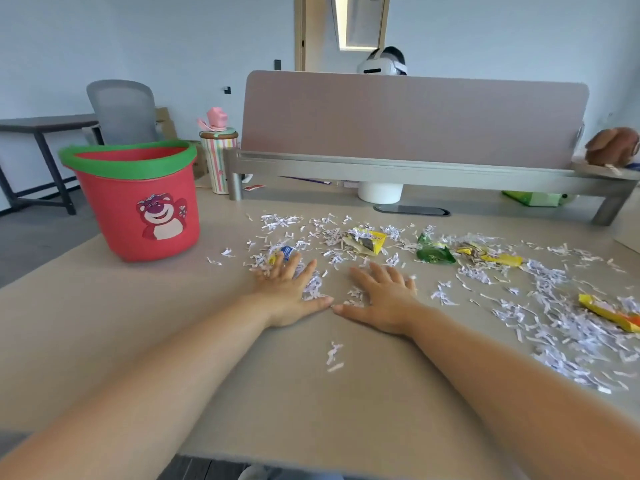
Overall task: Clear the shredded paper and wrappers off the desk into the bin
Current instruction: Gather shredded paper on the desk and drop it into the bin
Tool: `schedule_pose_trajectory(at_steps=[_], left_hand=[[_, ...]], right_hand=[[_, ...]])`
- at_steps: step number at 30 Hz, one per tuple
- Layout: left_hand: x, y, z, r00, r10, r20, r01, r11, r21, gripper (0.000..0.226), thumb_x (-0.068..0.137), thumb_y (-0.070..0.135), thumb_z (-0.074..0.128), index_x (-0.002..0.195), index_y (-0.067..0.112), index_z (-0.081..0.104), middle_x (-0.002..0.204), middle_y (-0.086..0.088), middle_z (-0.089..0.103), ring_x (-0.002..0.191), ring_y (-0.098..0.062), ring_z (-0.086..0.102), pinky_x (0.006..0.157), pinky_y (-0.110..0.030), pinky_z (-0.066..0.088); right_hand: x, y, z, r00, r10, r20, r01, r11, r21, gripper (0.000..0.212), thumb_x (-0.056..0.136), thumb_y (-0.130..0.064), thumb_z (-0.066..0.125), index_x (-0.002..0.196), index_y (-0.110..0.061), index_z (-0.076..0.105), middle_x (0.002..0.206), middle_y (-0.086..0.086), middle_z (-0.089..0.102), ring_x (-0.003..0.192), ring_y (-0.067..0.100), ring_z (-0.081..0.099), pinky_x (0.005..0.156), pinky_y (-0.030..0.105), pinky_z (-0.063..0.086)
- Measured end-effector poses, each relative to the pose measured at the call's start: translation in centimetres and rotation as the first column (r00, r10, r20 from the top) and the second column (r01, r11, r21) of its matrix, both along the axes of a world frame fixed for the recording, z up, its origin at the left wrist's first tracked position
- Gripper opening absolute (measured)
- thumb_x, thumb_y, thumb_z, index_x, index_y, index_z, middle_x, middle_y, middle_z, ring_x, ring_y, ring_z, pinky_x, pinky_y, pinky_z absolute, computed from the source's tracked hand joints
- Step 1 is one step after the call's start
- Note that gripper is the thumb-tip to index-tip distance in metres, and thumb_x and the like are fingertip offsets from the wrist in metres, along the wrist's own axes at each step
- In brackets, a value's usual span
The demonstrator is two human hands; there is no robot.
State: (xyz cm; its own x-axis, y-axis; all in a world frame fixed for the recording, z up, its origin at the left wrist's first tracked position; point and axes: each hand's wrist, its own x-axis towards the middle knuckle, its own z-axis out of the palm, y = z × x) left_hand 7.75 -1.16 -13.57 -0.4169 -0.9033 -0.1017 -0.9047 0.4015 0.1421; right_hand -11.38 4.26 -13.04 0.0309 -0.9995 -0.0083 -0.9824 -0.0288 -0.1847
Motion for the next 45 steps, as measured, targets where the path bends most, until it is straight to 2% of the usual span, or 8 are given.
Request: schedule_pose_trajectory(at_steps=[7, 12, 16, 19, 25, 33, 39, 45], left_hand=[[-0.8, -2.4, 0.2, 0.993, -0.071, -0.092, 0.053, 0.982, -0.183, 0.052, 0.093, 0.049, 0.035, 0.141, 0.029, 0.028, 0.144, -0.005, 0.029, 0.135, -0.025, 0.021, 0.112, -0.035, 0.021], [-1.0, -2.6, 0.4, 0.995, -0.026, -0.1, 0.003, 0.974, -0.227, 0.041, 0.095, 0.042, 0.036, 0.127, 0.017, 0.041, 0.128, -0.009, 0.04, 0.122, -0.027, 0.033, 0.099, -0.035, 0.031], [-1.1, -1.6, 0.7, 0.992, -0.005, -0.122, -0.022, 0.975, -0.219, 0.035, 0.096, 0.037, 0.036, 0.117, 0.011, 0.045, 0.125, -0.011, 0.048, 0.116, -0.031, 0.047, 0.087, -0.036, 0.038], [-1.4, -0.9, 1.0, 0.996, -0.013, -0.086, -0.009, 0.967, -0.256, 0.032, 0.097, 0.036, 0.035, 0.107, 0.009, 0.048, 0.119, -0.012, 0.058, 0.11, -0.031, 0.054, 0.08, -0.034, 0.038], [0.2, -0.2, 2.0, 0.979, -0.047, -0.2, 0.005, 0.979, -0.204, 0.022, 0.096, 0.031, 0.039, 0.087, 0.011, 0.042, 0.1, -0.02, 0.058, 0.093, -0.034, 0.055, 0.065, -0.032, 0.03], [6.5, -1.7, 10.6, 0.871, -0.073, -0.485, -0.182, 0.87, -0.458, 0.03, 0.096, 0.029, 0.042, 0.073, 0.012, 0.034, 0.055, 0.001, 0.032, 0.061, -0.026, 0.035, 0.053, -0.037, 0.012], [13.1, -5.2, 17.8, 0.857, -0.073, -0.51, -0.333, 0.676, -0.657, 0.028, 0.096, 0.03, 0.041, 0.084, 0.005, 0.046, 0.061, -0.003, 0.039, 0.067, -0.029, 0.04, 0.057, -0.033, 0.017], [18.7, -11.1, 18.6, 0.879, 0.241, -0.412, -0.436, 0.756, -0.488, 0.034, 0.098, 0.034, 0.036, 0.091, 0.003, 0.048, 0.079, -0.009, 0.046, 0.078, -0.028, 0.043, 0.065, -0.033, 0.03]], right_hand=[[0.4, -4.9, -0.2, 0.984, 0.141, 0.112, -0.135, 0.989, -0.056, 0.072, 0.079, -0.065, 0.046, 0.141, -0.035, 0.025, 0.154, -0.004, 0.022, 0.143, 0.023, 0.013, 0.118, 0.045, 0.014], [0.5, -6.7, -0.3, 0.975, 0.177, 0.134, -0.164, 0.981, -0.104, 0.057, 0.083, -0.059, 0.046, 0.133, -0.034, 0.041, 0.144, -0.001, 0.039, 0.137, 0.025, 0.025, 0.116, 0.039, 0.021], [1.5, -5.4, 0.3, 0.97, 0.203, 0.135, -0.173, 0.962, -0.21, 0.032, 0.088, -0.042, 0.051, 0.109, -0.018, 0.059, 0.116, 0.006, 0.054, 0.113, 0.025, 0.048, 0.094, 0.031, 0.039], [2.0, -4.5, 0.7, 0.982, 0.166, 0.096, -0.146, 0.972, -0.186, 0.028, 0.09, -0.037, 0.05, 0.094, -0.01, 0.055, 0.107, 0.011, 0.06, 0.101, 0.028, 0.056, 0.072, 0.029, 0.037], [1.9, -4.4, 1.3, 0.974, 0.108, 0.199, -0.076, 0.984, -0.162, 0.036, 0.091, -0.026, 0.052, 0.059, -0.021, 0.035, 0.072, 0.007, 0.054, 0.073, 0.025, 0.047, 0.062, 0.027, 0.031], [7.6, -8.3, 10.2, 0.783, 0.314, 0.537, -0.028, 0.88, -0.474, 0.03, 0.091, -0.026, 0.053, 0.064, -0.016, 0.045, 0.055, -0.004, 0.039, 0.049, 0.008, 0.033, 0.045, 0.008, 0.033], [15.0, -12.6, 16.0, 0.613, 0.523, 0.592, -0.061, 0.778, -0.625, 0.03, 0.091, -0.026, 0.053, 0.062, -0.018, 0.045, 0.054, -0.005, 0.037, 0.04, 0.0, 0.037, 0.042, 0.007, 0.031], [19.2, -16.1, 16.1, 0.56, 0.57, 0.601, -0.098, 0.766, -0.635, 0.03, 0.09, -0.026, 0.053, 0.079, 0.002, 0.055, 0.056, -0.002, 0.037, 0.052, 0.01, 0.033, 0.044, 0.01, 0.03]])
